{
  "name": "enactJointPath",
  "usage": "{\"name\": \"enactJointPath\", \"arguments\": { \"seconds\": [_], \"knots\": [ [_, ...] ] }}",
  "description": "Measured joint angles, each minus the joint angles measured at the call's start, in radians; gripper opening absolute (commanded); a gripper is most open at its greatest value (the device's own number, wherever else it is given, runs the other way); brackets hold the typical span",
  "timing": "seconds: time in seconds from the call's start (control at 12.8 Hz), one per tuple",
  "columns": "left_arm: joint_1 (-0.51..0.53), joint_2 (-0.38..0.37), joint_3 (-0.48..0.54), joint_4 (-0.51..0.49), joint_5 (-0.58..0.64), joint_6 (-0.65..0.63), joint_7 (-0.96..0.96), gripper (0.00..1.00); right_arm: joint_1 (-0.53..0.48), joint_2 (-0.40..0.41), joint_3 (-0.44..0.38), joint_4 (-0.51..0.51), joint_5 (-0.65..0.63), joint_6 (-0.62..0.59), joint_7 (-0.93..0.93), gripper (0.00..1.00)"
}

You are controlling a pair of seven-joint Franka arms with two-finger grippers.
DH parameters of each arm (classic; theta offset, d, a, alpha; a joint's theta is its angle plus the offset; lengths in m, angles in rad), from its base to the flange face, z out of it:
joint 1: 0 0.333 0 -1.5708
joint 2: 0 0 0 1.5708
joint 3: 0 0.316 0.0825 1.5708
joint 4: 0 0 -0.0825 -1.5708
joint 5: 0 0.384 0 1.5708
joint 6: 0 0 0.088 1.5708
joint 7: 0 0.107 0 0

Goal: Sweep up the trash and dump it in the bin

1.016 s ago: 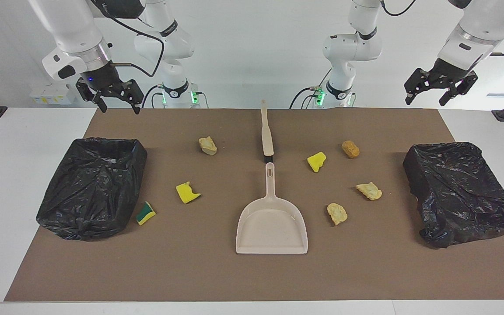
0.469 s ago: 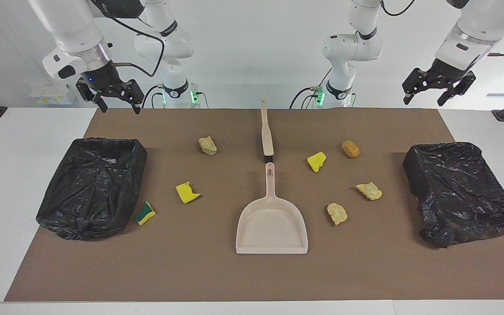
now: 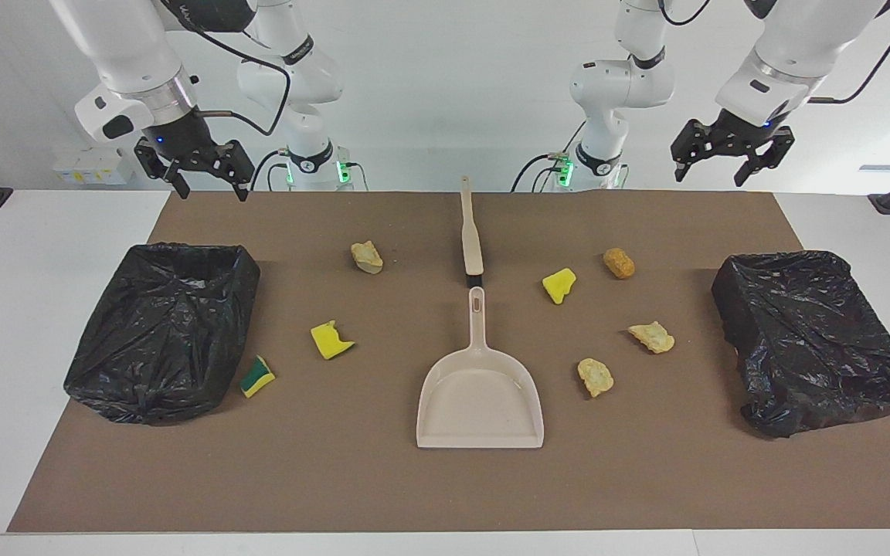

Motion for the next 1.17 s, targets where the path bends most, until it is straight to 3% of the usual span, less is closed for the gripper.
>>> {"name": "enactJointPath", "arguments": {
  "seconds": [0.47,0.86,1.17],
  "knots": [
    [-0.004,-0.134,-0.154,-0.253,-0.053,0.128,-0.113,1.0,0.0,0.0,0.0,0.0,0.0,0.0,0.0,1.0],
    [-0.008,-0.148,-0.293,-0.391,-0.092,0.244,-0.237,1.0,0.006,0.004,0.001,-0.004,0.001,0.014,0.0,1.0],
    [-0.009,-0.169,-0.42,-0.512,-0.144,0.32,-0.333,1.0,0.082,0.03,0.003,-0.033,0.002,0.099,0.043,1.0]
  ]
}}
